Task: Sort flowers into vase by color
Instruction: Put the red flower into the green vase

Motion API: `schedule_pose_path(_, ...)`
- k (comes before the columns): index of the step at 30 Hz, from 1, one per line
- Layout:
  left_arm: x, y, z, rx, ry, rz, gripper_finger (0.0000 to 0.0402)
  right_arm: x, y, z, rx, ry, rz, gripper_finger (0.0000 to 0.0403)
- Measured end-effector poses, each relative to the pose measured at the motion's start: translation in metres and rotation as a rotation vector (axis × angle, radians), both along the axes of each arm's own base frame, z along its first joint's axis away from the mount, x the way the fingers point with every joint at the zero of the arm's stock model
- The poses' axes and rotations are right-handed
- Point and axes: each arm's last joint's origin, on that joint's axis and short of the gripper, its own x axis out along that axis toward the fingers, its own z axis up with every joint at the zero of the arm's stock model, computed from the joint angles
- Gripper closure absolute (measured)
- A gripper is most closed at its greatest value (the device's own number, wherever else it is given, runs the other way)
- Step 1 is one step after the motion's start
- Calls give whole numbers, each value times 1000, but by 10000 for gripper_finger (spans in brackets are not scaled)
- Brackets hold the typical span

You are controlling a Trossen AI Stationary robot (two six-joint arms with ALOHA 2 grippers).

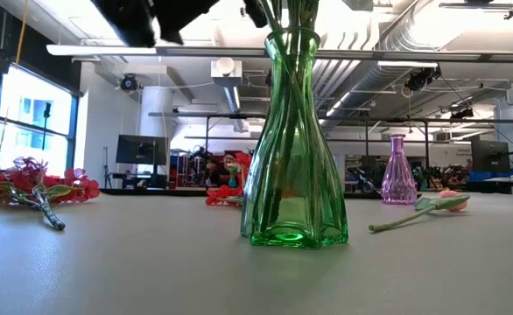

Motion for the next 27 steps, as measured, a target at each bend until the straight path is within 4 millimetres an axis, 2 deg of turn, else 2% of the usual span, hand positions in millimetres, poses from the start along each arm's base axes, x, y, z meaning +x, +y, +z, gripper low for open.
schedule_pose_path(6, -12, -15, -20, -17, -36, 21, 401, 0, 0, 0, 0, 0, 0, 301)
schedule_pose_path(11, -17, -25, -24, 40, -84, 20, 401, 0, 0, 0, 0, 0, 0, 301)
schedule_pose_path(18, -10, -36, -39, 11, -174, -8, 401, 0, 0, 0, 0, 0, 0, 301)
schedule_pose_path(22, -4, -43, -56, -29, -111, -58, 401, 0, 0, 0, 0, 0, 0, 301)
schedule_pose_path(27, -4, -50, -57, -7, -127, -71, 401, 0, 0, 0, 0, 0, 0, 301)
